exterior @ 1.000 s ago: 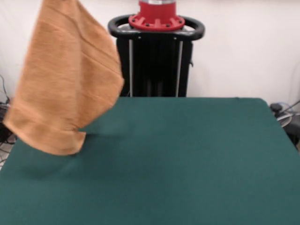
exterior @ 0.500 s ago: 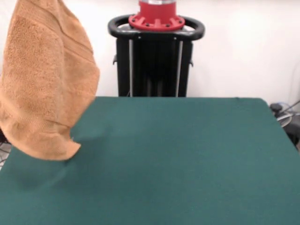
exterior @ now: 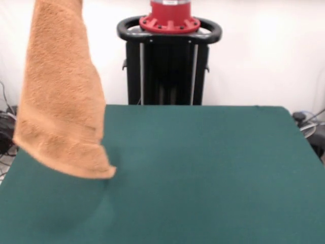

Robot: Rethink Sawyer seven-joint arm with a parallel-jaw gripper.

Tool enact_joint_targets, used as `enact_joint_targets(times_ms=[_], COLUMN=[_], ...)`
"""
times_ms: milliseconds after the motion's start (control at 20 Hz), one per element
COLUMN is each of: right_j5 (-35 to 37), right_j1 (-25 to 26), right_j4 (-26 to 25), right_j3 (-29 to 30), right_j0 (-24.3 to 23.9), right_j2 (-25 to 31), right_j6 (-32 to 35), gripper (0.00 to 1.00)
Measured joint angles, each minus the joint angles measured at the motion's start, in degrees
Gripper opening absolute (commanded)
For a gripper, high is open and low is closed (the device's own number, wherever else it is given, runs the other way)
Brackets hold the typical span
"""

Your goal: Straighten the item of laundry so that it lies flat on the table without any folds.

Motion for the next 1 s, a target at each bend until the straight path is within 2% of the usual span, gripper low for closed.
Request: enact_joint_targets(times_ms=[250,300,550,650,900,1000], right_j5=[4.6,5.5,5.5,5.5,5.5,5.5], right_j1=[1.3,1.8,2.7,3.3,4.1,4.4], right_j4=[0.7,1.2,2.5,4.5,6.3,6.8], right_j3=[-3.7,-4.8,-5.7,-5.7,-5.7,-5.7], right_j0=[3.6,5.5,10.5,15.2,22.0,25.9], right_j2=[0.0,0.0,-0.1,-0.8,-1.6,-2.2], right_j6=[0.0,0.1,1.3,4.7,12.4,17.7], gripper=[0.0,0.0,0.0,0.0,0.0,0.0])
